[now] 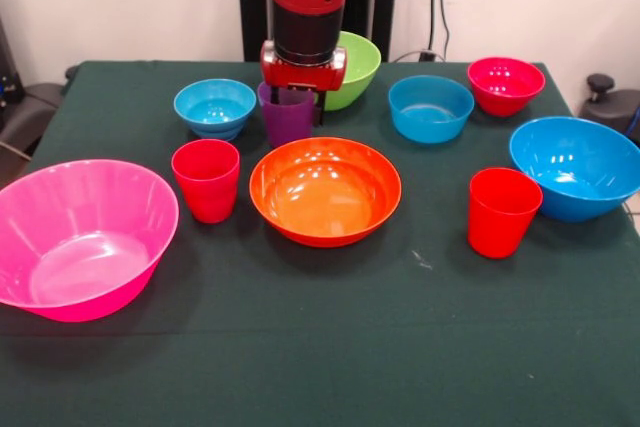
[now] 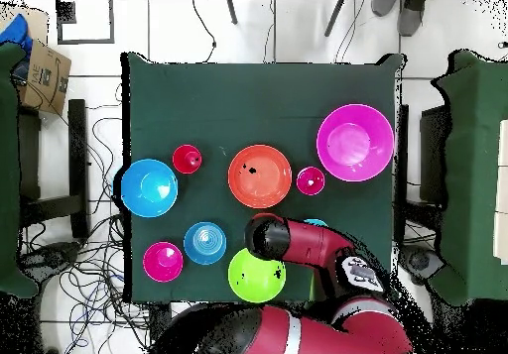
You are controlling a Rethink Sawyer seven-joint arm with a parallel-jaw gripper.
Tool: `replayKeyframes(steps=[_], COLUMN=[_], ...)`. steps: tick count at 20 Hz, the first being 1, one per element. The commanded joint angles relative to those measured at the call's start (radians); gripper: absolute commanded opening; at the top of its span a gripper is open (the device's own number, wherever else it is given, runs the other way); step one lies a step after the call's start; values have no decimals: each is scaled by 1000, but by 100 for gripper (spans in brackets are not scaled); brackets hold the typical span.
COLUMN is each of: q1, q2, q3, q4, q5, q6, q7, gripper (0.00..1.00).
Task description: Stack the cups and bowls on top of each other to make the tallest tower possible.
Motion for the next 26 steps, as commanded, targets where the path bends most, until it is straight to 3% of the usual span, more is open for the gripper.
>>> replayKeyframes(steps=[1, 11, 26], q1=[-3, -22, -4], q2=[16, 10, -82], q3=[68, 95, 91], q4=[-21, -6, 31], q5=[21, 34, 75], q6=[-40, -31, 48], q7=[159, 162, 200], gripper=[100, 100, 100])
